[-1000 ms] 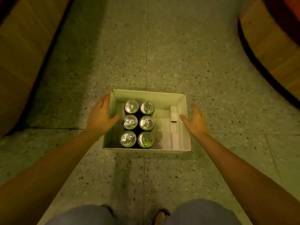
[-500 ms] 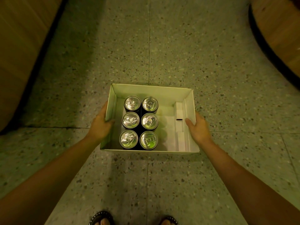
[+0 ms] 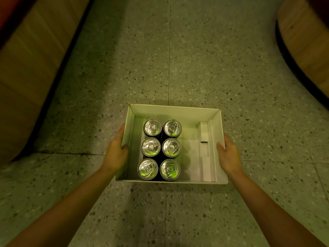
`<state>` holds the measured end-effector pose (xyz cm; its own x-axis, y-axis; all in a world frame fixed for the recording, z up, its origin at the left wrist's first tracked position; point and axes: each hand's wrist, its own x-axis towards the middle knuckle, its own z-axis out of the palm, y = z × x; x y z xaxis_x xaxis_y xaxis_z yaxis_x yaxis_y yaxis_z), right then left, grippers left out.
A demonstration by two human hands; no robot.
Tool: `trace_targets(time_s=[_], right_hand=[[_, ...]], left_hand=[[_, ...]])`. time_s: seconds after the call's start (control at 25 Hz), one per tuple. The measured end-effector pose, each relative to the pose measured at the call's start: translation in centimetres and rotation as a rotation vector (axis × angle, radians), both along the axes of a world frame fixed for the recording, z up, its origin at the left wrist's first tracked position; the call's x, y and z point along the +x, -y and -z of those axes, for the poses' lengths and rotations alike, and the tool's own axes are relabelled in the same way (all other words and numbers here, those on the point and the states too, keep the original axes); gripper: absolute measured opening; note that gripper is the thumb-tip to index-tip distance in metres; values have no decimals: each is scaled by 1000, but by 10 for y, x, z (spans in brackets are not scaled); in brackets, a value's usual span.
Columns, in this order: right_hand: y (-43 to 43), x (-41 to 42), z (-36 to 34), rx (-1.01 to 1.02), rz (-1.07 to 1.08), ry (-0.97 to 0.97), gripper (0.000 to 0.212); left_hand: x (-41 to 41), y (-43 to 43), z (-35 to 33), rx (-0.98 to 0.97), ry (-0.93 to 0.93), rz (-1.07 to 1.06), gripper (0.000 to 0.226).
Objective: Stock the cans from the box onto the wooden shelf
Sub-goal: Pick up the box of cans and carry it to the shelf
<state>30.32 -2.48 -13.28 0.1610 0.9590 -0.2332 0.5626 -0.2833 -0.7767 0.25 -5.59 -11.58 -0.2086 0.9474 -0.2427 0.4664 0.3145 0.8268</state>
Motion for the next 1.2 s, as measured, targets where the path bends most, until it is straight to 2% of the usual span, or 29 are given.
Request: trace_targets(time_s=[0.08, 0.2, 0.6, 0.84, 1.0, 1.2], right_hand=[[-8, 3, -39, 26, -6, -3, 40], [-17, 2, -133, 40, -13, -36, 41], [-15, -10, -520, 57, -35, 4, 36], [-24, -22, -719, 83, -44, 72, 33], [-45, -27, -801, 127, -16, 114, 36], [-92, -28, -847, 182, -15, 124, 37]], left_hand=[[-2, -9, -32, 21, -11, 9, 69], [-4, -20, -116, -2, -46, 13, 67], [-19, -19, -499, -93, -62, 9, 74], [-36, -34, -703, -29, -117, 39, 74], [-40, -52, -788, 53, -98, 61, 70], [-45, -111, -837, 80, -131, 73, 61]])
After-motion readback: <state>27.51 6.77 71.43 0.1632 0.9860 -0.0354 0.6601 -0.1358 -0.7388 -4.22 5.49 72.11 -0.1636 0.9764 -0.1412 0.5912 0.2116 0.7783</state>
